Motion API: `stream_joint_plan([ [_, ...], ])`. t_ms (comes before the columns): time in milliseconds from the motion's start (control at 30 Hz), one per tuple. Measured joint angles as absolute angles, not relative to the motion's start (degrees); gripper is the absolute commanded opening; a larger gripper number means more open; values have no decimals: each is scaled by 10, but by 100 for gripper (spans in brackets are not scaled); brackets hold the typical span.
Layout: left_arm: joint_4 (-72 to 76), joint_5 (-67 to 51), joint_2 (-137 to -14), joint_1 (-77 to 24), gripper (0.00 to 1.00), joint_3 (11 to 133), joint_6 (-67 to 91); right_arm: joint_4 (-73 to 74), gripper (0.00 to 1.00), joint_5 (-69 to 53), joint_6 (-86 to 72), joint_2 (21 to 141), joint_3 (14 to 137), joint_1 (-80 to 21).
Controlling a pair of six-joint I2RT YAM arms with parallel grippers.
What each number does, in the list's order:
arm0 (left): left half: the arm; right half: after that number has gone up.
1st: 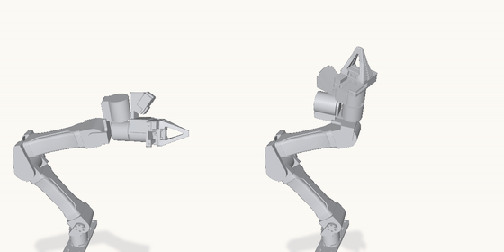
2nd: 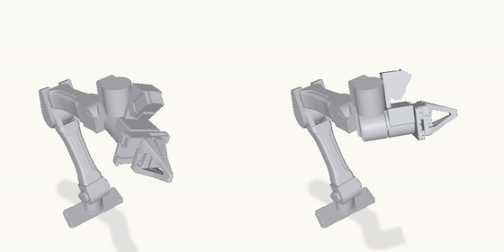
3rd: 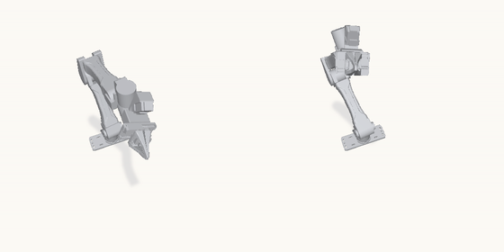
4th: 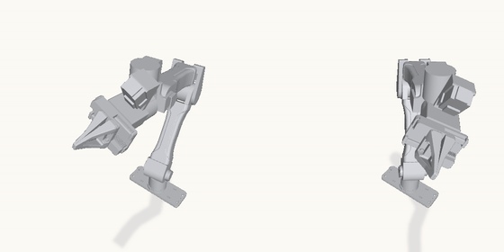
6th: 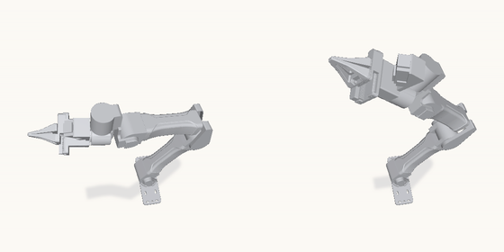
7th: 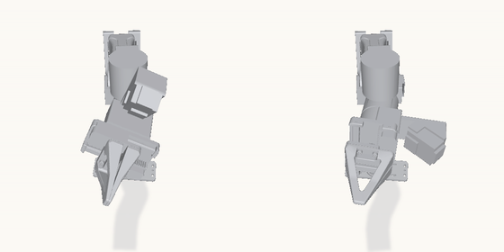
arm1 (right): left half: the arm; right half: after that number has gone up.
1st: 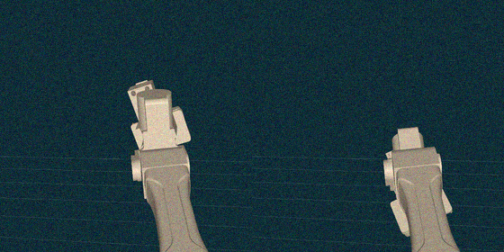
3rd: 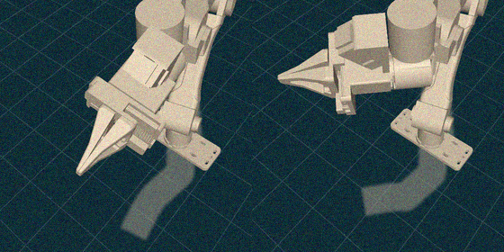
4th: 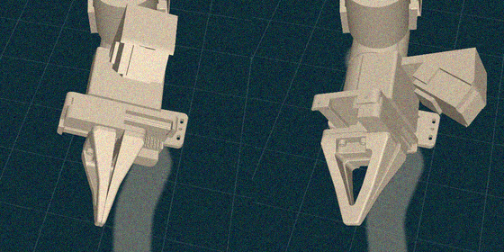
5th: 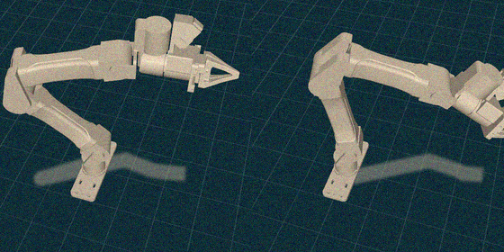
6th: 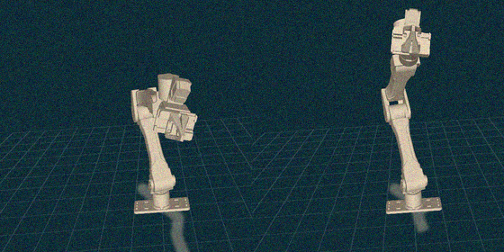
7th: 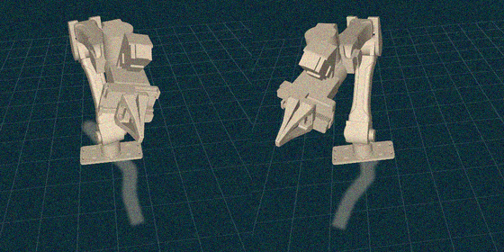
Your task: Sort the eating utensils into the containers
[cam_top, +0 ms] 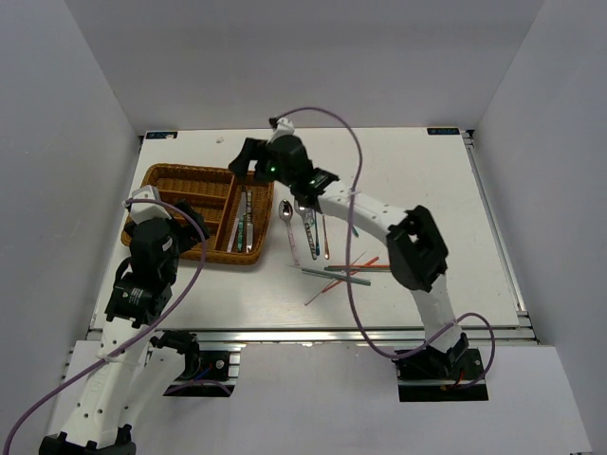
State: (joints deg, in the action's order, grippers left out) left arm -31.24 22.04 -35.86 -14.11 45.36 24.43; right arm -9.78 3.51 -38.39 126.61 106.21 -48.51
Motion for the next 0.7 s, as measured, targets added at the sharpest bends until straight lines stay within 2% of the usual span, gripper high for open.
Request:
stream_joint_plan([
  [133,-312,221,-358,-141,98,454,244,-18,89,57,-318,1161,1033,-458],
  [200,-312,221,-358,-141,98,454,244,18,86,81,-288,1114,988,-445],
  [233,-312,221,-359,-141,98,454,244,37,82,90,-275,1092,957,-438],
  [367,-312,221,-365,-141,98,454,244,99,49,111,-243,1025,799,-431],
  [433,-312,221,-371,-141,98,454,244,117,42,110,-237,1013,738,-436],
  [533,-313,225,-375,-141,98,454,244,163,38,109,-231,1021,709,-446],
  [700,-313,232,-380,-141,98,454,244,178,34,123,-223,1065,745,-464],
])
